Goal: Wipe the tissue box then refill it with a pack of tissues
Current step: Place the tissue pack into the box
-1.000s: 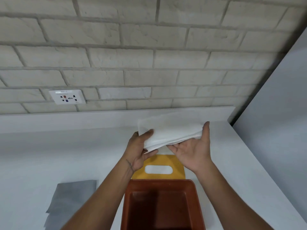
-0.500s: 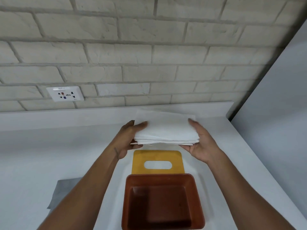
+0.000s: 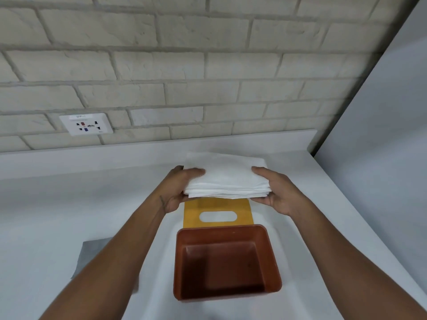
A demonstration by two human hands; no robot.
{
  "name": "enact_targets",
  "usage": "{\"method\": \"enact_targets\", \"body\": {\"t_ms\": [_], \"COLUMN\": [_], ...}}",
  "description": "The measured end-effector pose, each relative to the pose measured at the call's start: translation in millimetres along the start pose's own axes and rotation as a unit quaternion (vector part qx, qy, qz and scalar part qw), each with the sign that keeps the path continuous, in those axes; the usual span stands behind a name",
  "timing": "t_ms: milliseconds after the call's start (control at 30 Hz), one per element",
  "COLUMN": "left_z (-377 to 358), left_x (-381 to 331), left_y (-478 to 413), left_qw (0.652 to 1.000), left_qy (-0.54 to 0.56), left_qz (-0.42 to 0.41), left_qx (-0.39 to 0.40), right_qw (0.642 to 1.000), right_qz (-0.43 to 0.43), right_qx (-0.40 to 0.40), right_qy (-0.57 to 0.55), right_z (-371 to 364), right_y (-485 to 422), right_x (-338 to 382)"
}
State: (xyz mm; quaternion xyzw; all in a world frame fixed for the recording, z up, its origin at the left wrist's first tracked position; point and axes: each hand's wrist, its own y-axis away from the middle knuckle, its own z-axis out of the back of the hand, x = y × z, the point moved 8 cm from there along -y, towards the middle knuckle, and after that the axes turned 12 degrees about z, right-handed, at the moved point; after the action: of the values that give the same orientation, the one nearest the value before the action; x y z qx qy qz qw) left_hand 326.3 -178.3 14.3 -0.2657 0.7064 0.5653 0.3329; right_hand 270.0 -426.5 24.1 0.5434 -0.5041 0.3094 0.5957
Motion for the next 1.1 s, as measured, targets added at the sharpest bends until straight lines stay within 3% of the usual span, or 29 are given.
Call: {"method": "enact_targets", "body": {"t_ms": [333, 567, 1000, 1033, 1100], "left_z": [1, 2, -3, -4, -9], "left_x": [12, 45, 72, 70, 61], "left_y": [49, 92, 86, 85, 84], "left_qw": [0.99, 0.945, 0.884, 0.873, 0.812], "left_qy": [-0.139, -0.318, -0.463, -0.484, -0.581], "left_qz": [0.023, 0.061, 0.066, 0.051, 0.011], "left_qx": [0.016, 0.044, 0.013, -0.005, -0.06], "right_qw": [0.987, 0.948, 0.88, 0.864, 0.819], "right_qz": [-0.024, -0.08, -0.053, -0.044, -0.034], "right_qx": [0.057, 0.119, 0.133, 0.135, 0.141], "right_qy": [0.149, 0.283, 0.453, 0.482, 0.555], "right_z": [9, 16, 6, 3, -3], "right_y": [47, 84, 84, 82, 77], "right_x": [-2, -31, -35, -35, -35]}}
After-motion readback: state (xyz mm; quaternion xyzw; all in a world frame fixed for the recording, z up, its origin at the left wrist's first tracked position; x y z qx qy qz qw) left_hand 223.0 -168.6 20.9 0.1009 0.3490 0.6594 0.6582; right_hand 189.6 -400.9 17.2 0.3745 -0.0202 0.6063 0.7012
